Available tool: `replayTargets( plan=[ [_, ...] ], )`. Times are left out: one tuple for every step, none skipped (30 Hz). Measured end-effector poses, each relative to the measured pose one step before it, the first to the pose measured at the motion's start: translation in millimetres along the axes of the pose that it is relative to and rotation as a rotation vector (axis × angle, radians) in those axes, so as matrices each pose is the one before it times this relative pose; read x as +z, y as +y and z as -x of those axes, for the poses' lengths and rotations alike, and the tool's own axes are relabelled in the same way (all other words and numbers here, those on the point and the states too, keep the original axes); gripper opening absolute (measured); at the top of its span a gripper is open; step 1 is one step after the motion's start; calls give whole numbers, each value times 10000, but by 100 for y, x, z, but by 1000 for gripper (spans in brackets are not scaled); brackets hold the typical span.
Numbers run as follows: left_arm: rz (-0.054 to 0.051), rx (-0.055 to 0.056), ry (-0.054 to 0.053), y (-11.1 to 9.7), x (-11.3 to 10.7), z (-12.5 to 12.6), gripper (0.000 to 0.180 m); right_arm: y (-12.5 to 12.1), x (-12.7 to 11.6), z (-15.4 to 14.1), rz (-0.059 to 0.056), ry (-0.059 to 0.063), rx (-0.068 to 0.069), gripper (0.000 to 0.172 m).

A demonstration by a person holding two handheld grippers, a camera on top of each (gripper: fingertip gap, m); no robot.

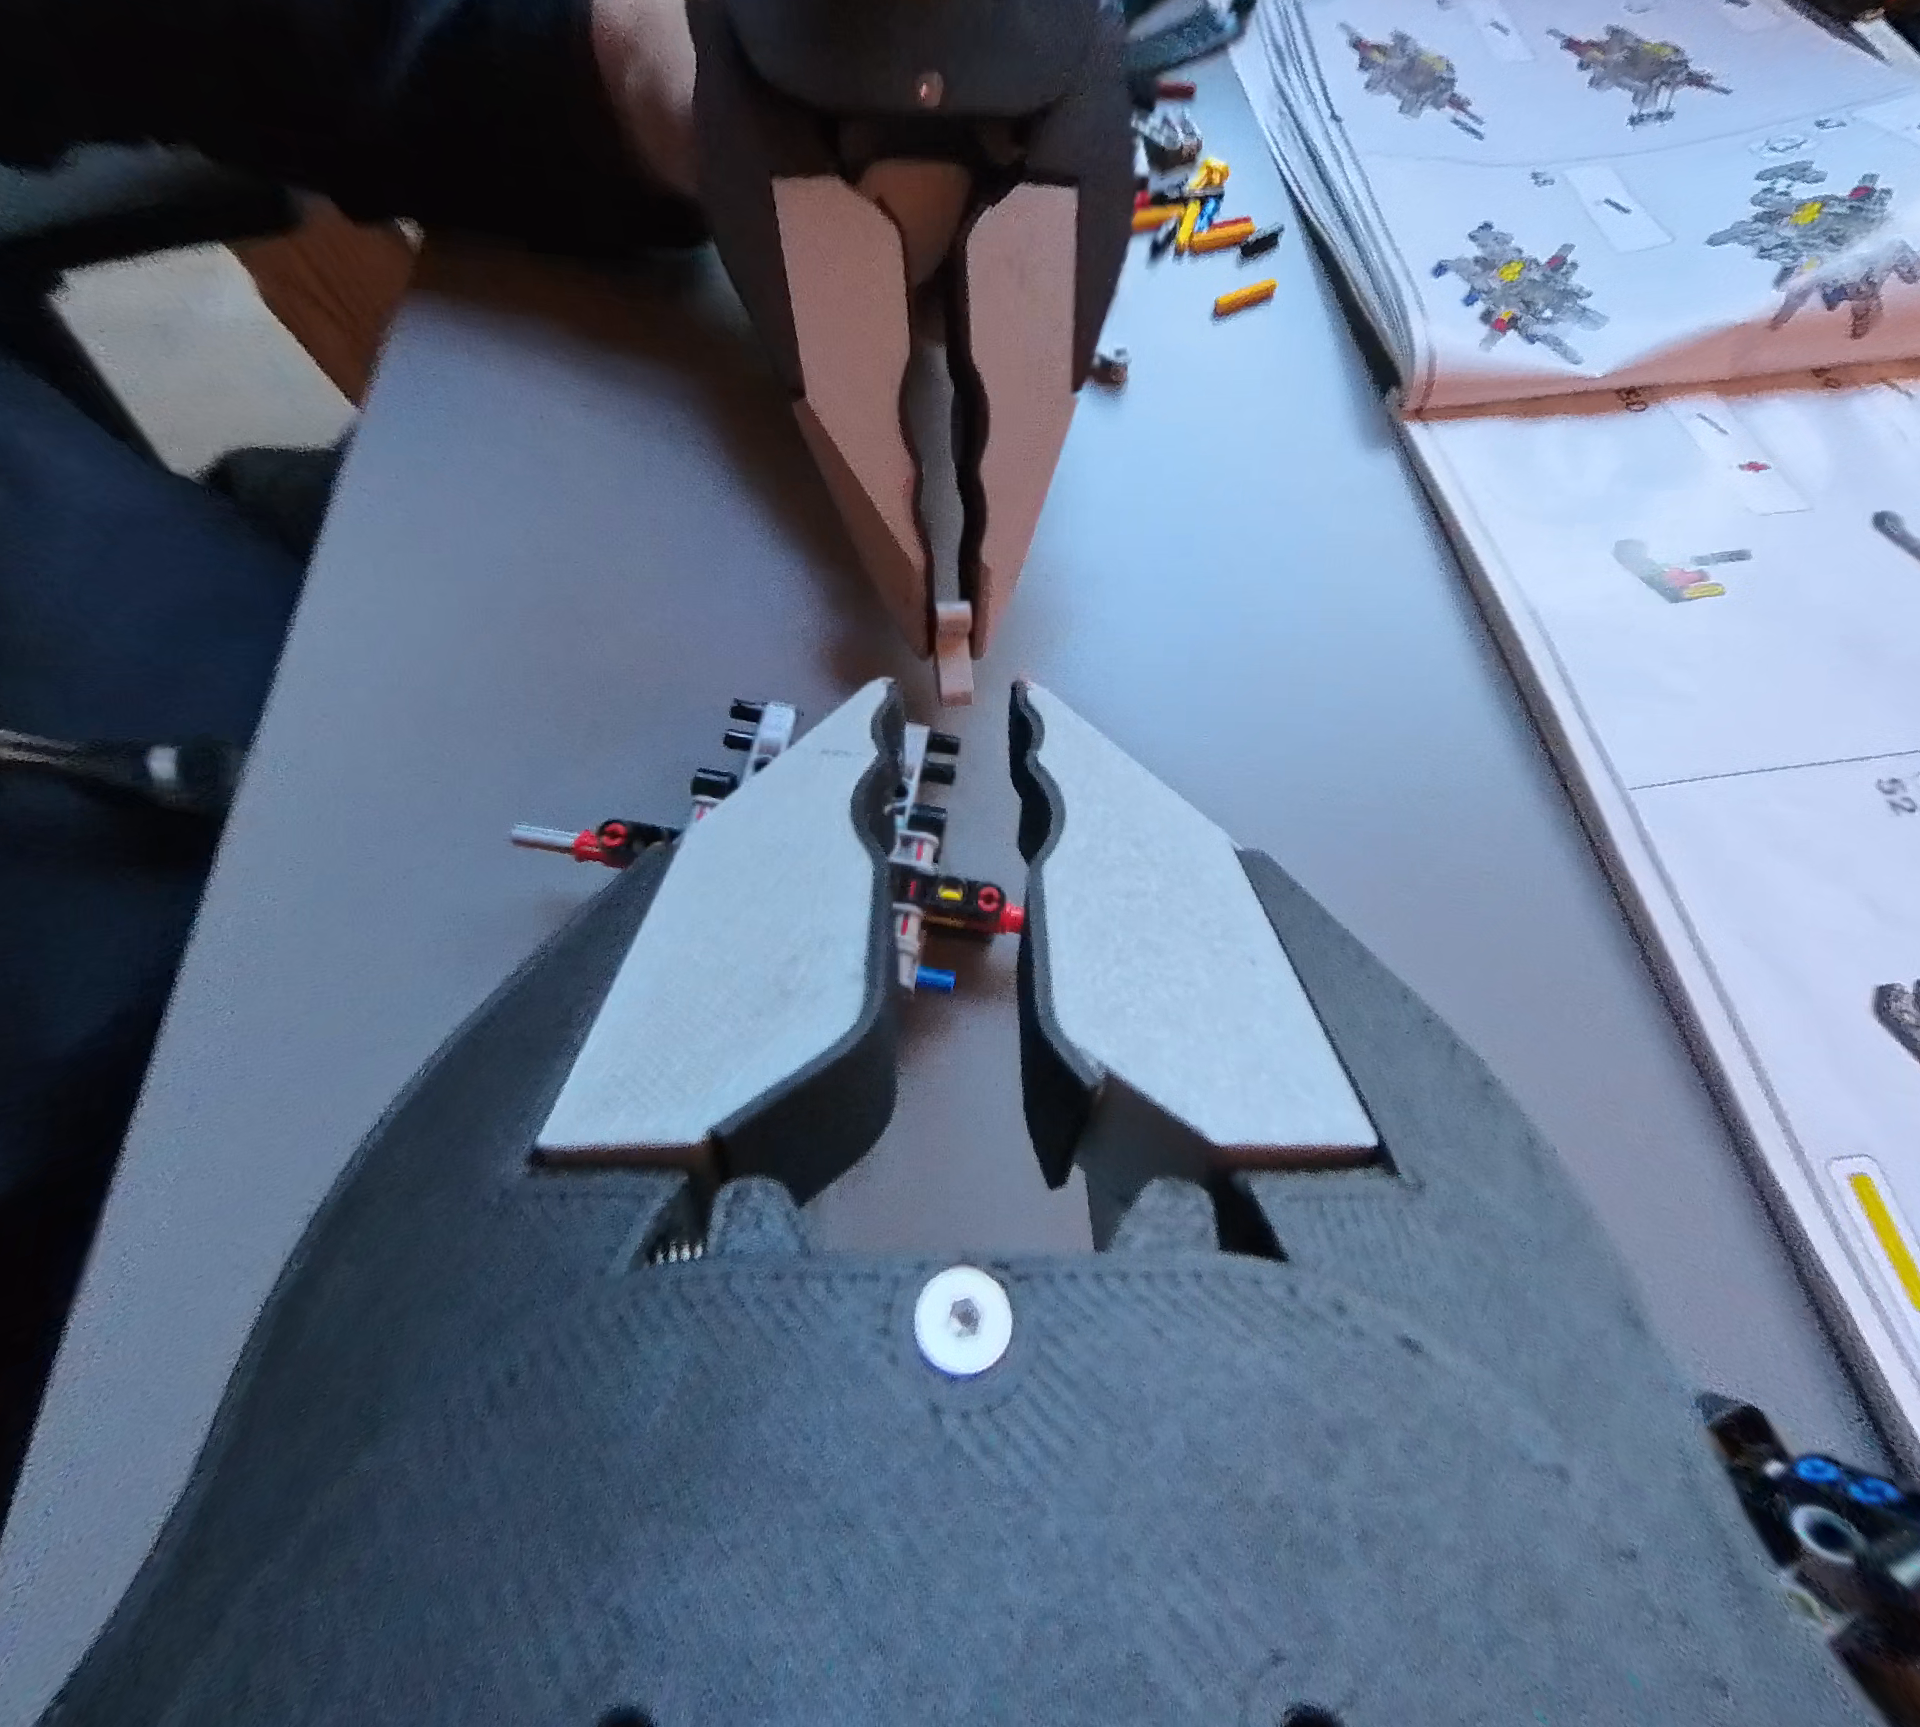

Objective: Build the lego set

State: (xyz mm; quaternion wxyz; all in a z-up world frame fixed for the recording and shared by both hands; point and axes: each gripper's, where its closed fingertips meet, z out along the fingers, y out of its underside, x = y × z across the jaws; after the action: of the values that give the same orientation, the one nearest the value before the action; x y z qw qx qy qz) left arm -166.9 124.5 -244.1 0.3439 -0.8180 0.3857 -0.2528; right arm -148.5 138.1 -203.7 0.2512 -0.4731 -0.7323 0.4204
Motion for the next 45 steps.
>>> replayTargets(
  plan=[
    [-38,58,-1,-269,83,228,6,326,493,-40,321,240,-223,17],
    [-37,128,91,-204,18,41,6,265,422,-21,261,191,-233,17],
    [-80,109,98,-205,-50,-5,6,171,336,7,168,122,-176,17],
    [-179,58,134,-307,-108,-101,6,111,250,-31,100,74,-58,16],
    [-218,61,236,-333,-142,-312,6,8,172,4,21,-11,49,16],
    [-235,142,184,-328,-143,-322,6,-141,116,58,-69,-71,102,16],
    [-212,197,33,-289,-117,-177,6,-199,71,38,-87,-55,92,17],
    [-129,178,-70,-186,-62,-32,6,-214,35,-1,-61,-1,30,16],
    [-34,109,-75,-84,-14,8,6,-218,26,25,-54,23,-38,16],
    [-24,82,-67,-98,-5,8,6,-136,28,55,-15,19,-63,14],
    [-82,105,-124,-175,-15,105,6,-53,73,44,31,28,-61,13],
    [-134,104,-102,-225,-43,100,6,39,109,43,52,13,-46,12],
    [-138,56,8,-208,-47,-38,6,68,148,111,60,-56,-26,10],
    [-105,0,58,-143,-54,-78,6,79,152,118,47,-74,-20,6],
    [-46,-13,43,-32,-47,-57,6,42,120,27,19,-40,-13,6],
    [9,7,-25,70,-26,45,6,24,84,-25,20,-32,15,6],
    [-30,6,-26,40,-21,29,6,-13,34,-28,21,-31,37,5],
    [-37,-67,-31,16,-24,87,6,-6,32,-72,0,-4,35,5],
    [-24,-173,-40,10,-8,145,6,11,10,-128,-12,33,30,5],
    [25,-252,-82,107,50,245,6,54,-28,-206,-10,84,46,5],
    [158,-249,-150,315,67,346,7,79,-80,-284,-13,117,56,5],
    [232,-183,-213,426,115,435,14,42,-135,-291,-48,88,87,5],
    [203,-144,-245,351,99,444,21,-51,-192,-249,-103,17,142,5],
    [146,-94,-259,221,61,420,24,-142,-232,-224,-158,-16,174,5],
    [85,-60,-247,136,23,375,24,-191,-251,-356,-185,63,174,5],
    [75,-50,-190,121,38,272,24,-141,-259,-567,-162,185,162,5],
    [104,-35,-153,152,51,205,23,-42,-230,-662,-107,230,160,5],
    [125,-30,-117,193,72,153,23,47,-183,-610,-65,178,173,5],
    [118,-27,-108,163,102,129,23,71,-91,-412,-49,40,190,5],
    [73,-18,-140,99,53,163,23,102,-19,-157,-21,-119,215,5],
    [35,-3,-107,56,16,136,22,91,46,-23,-2,-177,228,5],
    [14,-4,-32,32,-10,49,21,35,80,70,-20,-193,214,5],
    [-23,-32,-39,-14,-44,86,21,-16,104,163,-29,-227,193,5],
    [-62,-52,-31,-73,-66,108,19,-45,106,193,-22,-217,175,5],
    [-77,-68,13,-100,-69,71,17,-78,71,164,-30,-179,163,5],
    [-76,-75,59,-98,-58,8,15,-125,25,157,-60,-156,150,5],
    [-97,-80,31,-146,-57,42,13,-150,-12,127,-86,-119,134,5],
    [-149,-58,84,-229,-72,-57,13,-79,-25,126,-61,-113,116,5],
    [-187,-62,149,-302,-58,-168,13,-19,-35,150,-19,-125,107,5],
    [-218,-88,178,-372,-45,-225,13,-32,-16,139,-29,-107,88,5],
    [-229,-100,239,-390,-6,-319,13,-31,3,174,-40,-113,73,5],
    [-214,-100,277,-383,20,-395,15,-35,38,211,-38,-140,65,5],
    [-183,-96,215,-330,67,-320,16,-30,74,209,-26,-122,47,5],
    [-116,-85,156,-222,109,-251,16,34,91,144,8,-66,18,5],
    [-58,-54,120,-132,118,-221,14,99,117,101,60,-28,-17,5]
  ],
)
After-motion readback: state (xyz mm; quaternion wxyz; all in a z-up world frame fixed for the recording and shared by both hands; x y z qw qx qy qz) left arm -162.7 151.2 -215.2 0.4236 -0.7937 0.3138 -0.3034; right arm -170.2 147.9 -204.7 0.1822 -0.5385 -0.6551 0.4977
